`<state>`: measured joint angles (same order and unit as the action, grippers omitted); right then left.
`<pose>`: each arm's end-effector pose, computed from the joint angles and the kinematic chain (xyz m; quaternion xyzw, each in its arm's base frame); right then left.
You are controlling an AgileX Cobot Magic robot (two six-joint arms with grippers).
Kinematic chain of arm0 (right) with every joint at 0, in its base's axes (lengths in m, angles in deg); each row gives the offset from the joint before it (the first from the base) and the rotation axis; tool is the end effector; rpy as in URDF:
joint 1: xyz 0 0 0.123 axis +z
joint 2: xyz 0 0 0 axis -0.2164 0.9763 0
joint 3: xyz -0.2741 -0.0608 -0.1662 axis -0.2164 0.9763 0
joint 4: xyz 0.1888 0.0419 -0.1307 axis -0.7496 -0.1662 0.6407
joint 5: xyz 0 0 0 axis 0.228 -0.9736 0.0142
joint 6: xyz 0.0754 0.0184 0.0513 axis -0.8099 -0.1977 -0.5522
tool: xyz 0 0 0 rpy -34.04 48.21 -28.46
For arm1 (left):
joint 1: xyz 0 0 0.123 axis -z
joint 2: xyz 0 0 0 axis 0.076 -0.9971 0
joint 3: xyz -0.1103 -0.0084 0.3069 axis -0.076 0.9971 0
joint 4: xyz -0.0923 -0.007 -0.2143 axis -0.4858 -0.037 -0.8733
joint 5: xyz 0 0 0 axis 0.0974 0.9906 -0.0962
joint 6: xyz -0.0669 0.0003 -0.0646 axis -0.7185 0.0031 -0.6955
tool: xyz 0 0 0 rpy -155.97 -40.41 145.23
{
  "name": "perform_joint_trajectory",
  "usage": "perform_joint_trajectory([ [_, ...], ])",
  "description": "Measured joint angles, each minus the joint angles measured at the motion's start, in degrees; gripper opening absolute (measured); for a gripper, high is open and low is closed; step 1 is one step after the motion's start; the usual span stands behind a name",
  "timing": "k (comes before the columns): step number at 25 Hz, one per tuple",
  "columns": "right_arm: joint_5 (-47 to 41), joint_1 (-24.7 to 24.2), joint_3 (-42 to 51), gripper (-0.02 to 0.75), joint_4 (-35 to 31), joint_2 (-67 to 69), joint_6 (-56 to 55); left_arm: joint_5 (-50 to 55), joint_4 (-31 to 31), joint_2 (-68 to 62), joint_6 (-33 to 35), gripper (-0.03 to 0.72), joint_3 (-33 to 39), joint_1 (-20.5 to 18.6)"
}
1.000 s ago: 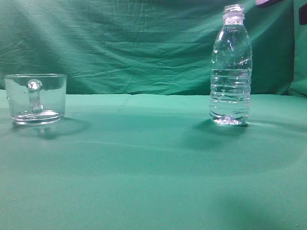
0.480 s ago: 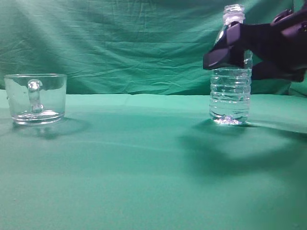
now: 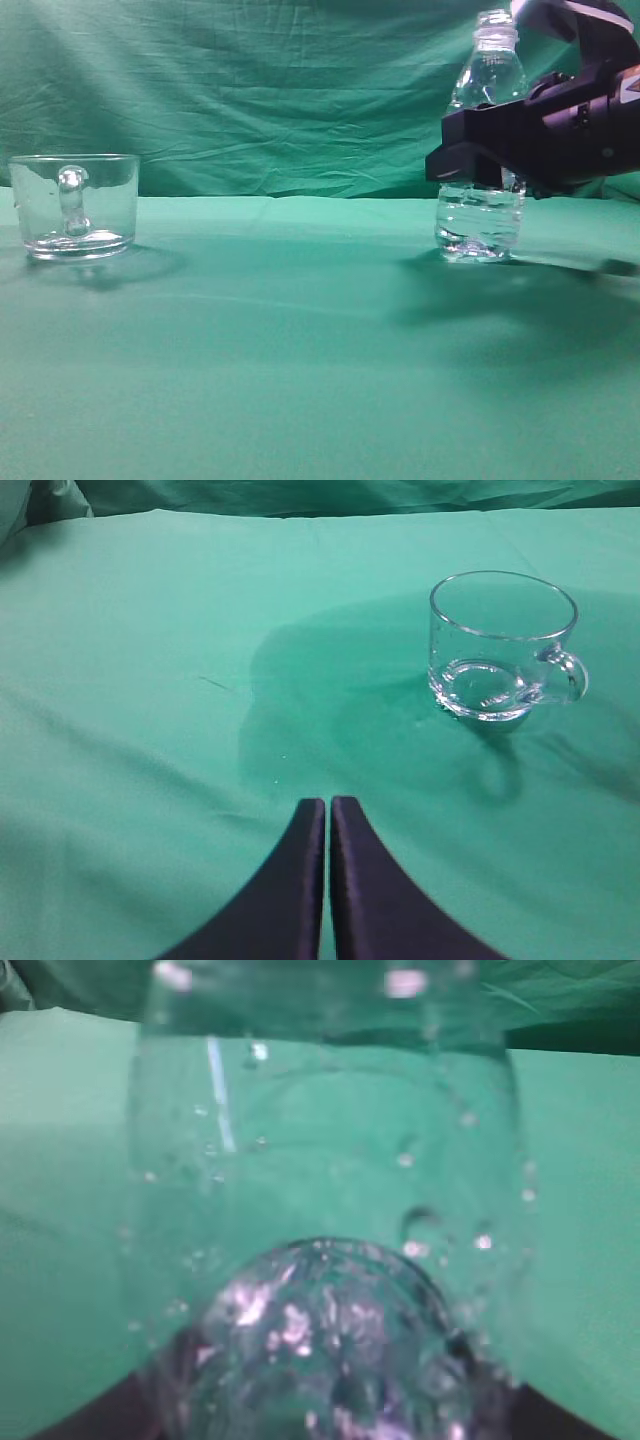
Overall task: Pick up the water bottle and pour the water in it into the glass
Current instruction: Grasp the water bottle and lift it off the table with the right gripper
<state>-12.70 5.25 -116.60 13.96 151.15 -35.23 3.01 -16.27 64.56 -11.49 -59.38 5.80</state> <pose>0.3161 0.1232 0.1638 -0.1756 0.7693 0.1935 0.5830 -0.0056 -0.0025 0.1734 0.0312 0.7936 -0.0097 0.6076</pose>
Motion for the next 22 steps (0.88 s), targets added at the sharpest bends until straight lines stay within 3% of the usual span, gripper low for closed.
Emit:
perform_joint_trajectory([
  [3, -0.4, 0.1, 0.0, 0.235, 0.0, 0.1, 0.2, 0.0, 0.0, 0.0, 0.0, 0.0, 0.0, 0.0],
  [8, -0.3, 0.3, 0.0, 0.238, 0.6, 0.1, 0.5, 0.0, 0.0, 0.0, 0.0, 0.0, 0.0, 0.0],
  [12, -1.7, 0.3, -0.8, 0.238, 4.8, -3.0, -0.3, 0.0, 0.0, 0.0, 0.0, 0.0, 0.0, 0.0],
  [17, -16.0, 1.6, -9.1, 0.238, 12.8, -10.3, -4.9, 0.0, 0.0, 0.0, 0.0, 0.0, 0.0, 0.0],
  [22, -36.3, 7.6, -20.4, 0.238, 16.0, -12.1, -5.5, 0.0, 0.0, 0.0, 0.0, 0.0, 0.0, 0.0],
])
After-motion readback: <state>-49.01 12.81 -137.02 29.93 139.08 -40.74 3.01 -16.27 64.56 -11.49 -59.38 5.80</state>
